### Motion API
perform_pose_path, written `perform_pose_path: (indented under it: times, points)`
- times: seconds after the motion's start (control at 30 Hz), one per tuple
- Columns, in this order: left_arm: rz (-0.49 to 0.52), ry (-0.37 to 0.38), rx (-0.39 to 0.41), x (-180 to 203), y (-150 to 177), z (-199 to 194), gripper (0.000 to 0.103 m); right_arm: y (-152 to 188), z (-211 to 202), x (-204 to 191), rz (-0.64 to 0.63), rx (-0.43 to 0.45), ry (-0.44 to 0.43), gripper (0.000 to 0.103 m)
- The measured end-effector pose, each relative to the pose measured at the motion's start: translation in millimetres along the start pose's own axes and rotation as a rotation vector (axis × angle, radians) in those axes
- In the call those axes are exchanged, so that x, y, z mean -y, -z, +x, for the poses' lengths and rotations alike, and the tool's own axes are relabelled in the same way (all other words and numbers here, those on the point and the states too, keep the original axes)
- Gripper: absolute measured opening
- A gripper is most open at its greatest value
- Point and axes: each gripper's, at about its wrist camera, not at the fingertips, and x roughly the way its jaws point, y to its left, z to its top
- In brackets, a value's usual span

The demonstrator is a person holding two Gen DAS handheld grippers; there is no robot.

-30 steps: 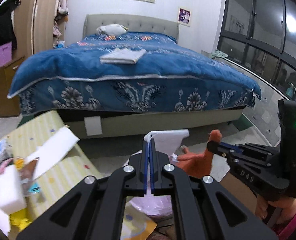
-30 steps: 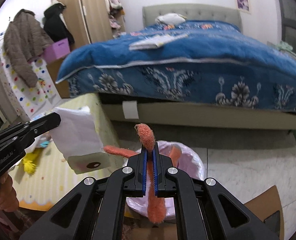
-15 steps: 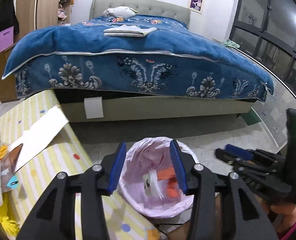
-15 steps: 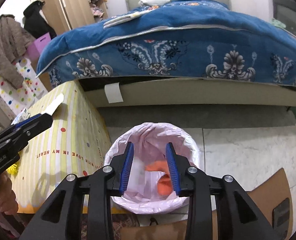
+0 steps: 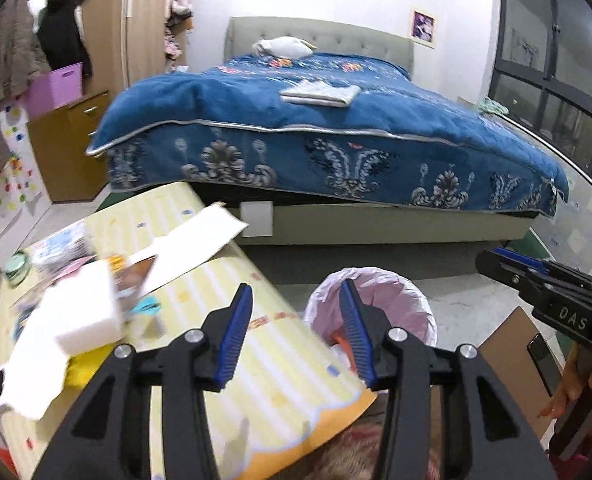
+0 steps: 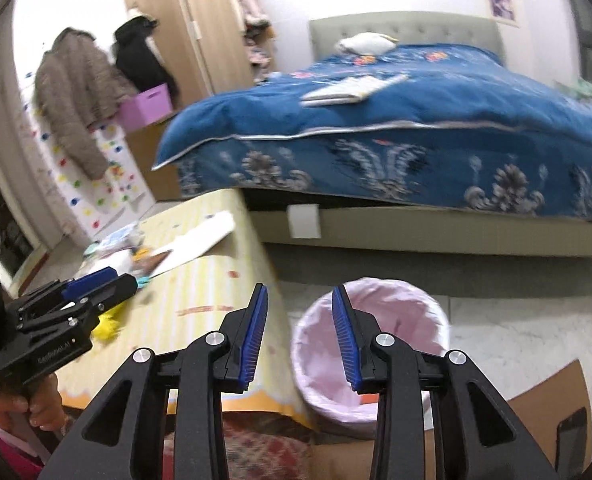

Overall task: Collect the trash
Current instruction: 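Return both tools to the table and grasp a clear plastic wrapper with the left tool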

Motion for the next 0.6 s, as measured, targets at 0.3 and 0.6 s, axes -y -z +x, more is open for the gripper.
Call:
perform_pose_path:
  times: [0.3, 0.6]
  points:
    - [-0.116, -0.191, 0.038, -82, 33, -66, 0.050, -6, 7, -96, -0.165, -0.028, -0.113, 0.037]
    - [-0.222, -0.354, 0.055, -175, 56, -106, 0.057, -2, 32, -170, -0.292, -0.059, -0.207, 0.046]
